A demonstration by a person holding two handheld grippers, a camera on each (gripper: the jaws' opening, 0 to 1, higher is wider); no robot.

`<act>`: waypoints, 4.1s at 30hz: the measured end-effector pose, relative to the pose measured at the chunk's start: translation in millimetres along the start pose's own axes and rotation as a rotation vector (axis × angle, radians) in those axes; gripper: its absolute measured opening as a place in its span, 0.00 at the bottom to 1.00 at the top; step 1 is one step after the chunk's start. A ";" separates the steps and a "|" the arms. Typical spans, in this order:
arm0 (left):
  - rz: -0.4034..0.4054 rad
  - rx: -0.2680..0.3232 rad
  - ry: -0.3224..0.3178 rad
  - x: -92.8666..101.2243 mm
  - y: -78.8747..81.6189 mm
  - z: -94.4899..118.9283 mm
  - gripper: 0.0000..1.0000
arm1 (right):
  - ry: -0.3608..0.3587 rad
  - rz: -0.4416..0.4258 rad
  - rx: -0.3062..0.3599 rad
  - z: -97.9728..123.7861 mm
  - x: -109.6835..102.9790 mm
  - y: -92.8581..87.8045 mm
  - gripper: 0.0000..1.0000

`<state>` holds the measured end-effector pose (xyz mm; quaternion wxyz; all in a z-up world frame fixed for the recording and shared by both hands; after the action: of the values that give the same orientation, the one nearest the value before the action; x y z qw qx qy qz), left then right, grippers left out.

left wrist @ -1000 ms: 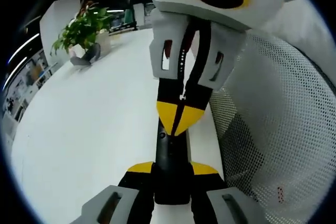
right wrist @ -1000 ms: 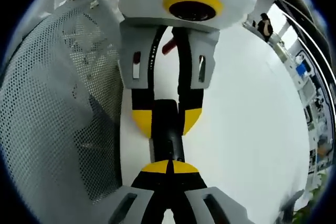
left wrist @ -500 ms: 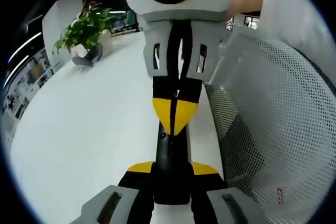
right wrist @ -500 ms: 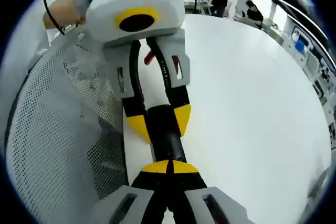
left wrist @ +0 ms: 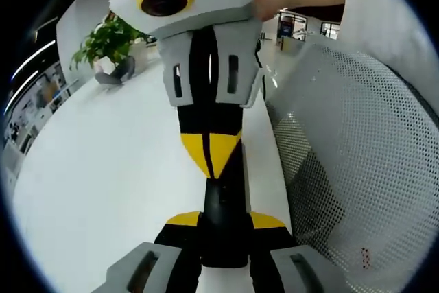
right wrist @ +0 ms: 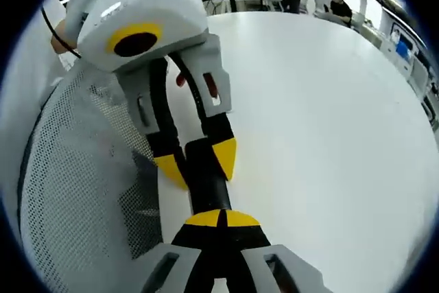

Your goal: Press the specified remote control buttons in sequence, fully releasing each button before pressing the next.

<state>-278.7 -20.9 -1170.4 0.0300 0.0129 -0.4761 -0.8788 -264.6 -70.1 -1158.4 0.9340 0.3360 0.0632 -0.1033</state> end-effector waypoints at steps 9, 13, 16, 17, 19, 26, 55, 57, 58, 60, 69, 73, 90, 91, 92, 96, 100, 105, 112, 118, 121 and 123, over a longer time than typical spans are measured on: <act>-0.002 -0.002 0.000 0.2 0.1 0.1 0.24 | -0.067 -0.059 -0.053 -1.9 0.8 0.4 0.00; 0.000 0.001 0.000 0.3 -0.2 0.0 0.24 | -0.086 -0.022 0.011 0.5 -2.4 -1.3 0.00; 0.003 0.004 0.001 0.5 -0.6 -0.1 0.24 | -0.110 -0.021 0.049 2.1 -5.4 -2.8 0.00; 0.004 0.005 0.002 0.5 -0.6 -0.1 0.24 | -0.111 -0.009 0.057 1.8 -6.8 -2.3 0.00; 0.005 0.006 0.005 0.6 -0.8 -0.2 0.24 | -0.099 -0.001 0.075 0.0 -12.3 1.0 0.00; 0.006 0.007 0.007 0.6 -1.4 -0.4 0.24 | -0.091 0.039 0.067 -5.8 -19.4 5.4 0.00; 0.011 0.010 0.018 1.1 -1.6 -0.7 0.24 | -0.175 0.193 0.038 -11.7 -22.3 9.2 0.00; 0.011 0.009 0.018 1.1 -1.7 -0.8 0.24 | -0.179 0.207 0.034 -12.3 -21.4 8.7 0.00; 0.009 0.008 0.018 1.2 -1.6 -0.7 0.24 | -0.181 0.209 0.032 -12.3 -20.7 9.1 0.00; 0.008 0.005 0.017 1.3 -1.3 -0.5 0.24 | -0.191 0.221 0.031 -12.4 -19.8 10.0 0.00; 0.019 -0.004 0.021 1.3 -1.2 -0.6 0.24 | -0.201 0.206 0.098 -12.4 -24.1 10.3 0.00; 0.011 -0.019 0.017 2.0 -0.5 -0.5 0.24 | -0.227 0.289 0.067 -15.2 -28.4 11.2 0.00; 0.021 -0.052 0.039 3.3 0.9 0.3 0.24 | -0.212 0.221 0.077 -16.2 -25.4 11.2 0.00; 0.022 -0.050 0.040 3.3 0.8 0.5 0.24 | -0.210 0.220 0.088 -15.4 -26.0 11.0 0.00; 0.027 -0.050 0.043 3.1 0.6 0.6 0.24 | -0.210 0.219 0.092 -15.2 -26.2 10.8 0.00; 0.036 -0.055 0.056 2.4 0.2 0.0 0.24 | -0.213 0.203 0.174 -14.4 -27.1 9.1 0.00; 0.030 -0.066 0.049 1.6 0.0 -1.0 0.24 | -0.222 0.094 0.262 -12.9 -26.9 9.3 0.00; 0.033 -0.077 0.051 1.9 -0.3 -1.7 0.24 | -0.193 0.116 0.271 -11.5 -25.3 8.3 0.00; 0.033 -0.071 0.054 2.5 -0.2 -1.8 0.24 | -0.141 0.089 0.272 -5.0 -23.9 6.9 0.14; 0.034 -0.058 0.057 4.1 0.1 -1.7 0.24 | -0.131 0.118 0.199 -4.0 -22.4 -11.8 0.28; 0.036 -0.051 0.058 4.9 0.0 -0.9 0.24 | -0.126 0.123 0.191 -4.4 -20.5 -16.5 0.31; 0.036 -0.045 0.057 5.8 -0.1 -0.7 0.24 | -0.129 0.138 0.189 -3.1 -17.2 -19.0 0.28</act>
<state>-284.5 -21.8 -1170.7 0.0594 0.0287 -0.4554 -0.8878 -285.9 -79.8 -1169.3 0.9052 0.4188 -0.0302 -0.0655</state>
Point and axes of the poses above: the point that each gripper's makers call its tool centre point, and the gripper's own axes: z roughly backward along the fingers, x roughly to its right, y roughly out of its top, the point moved 3 cm from there along z, roughly backward along the fingers, and after that the axes turned 14 degrees about x, right-handed, at the moved point
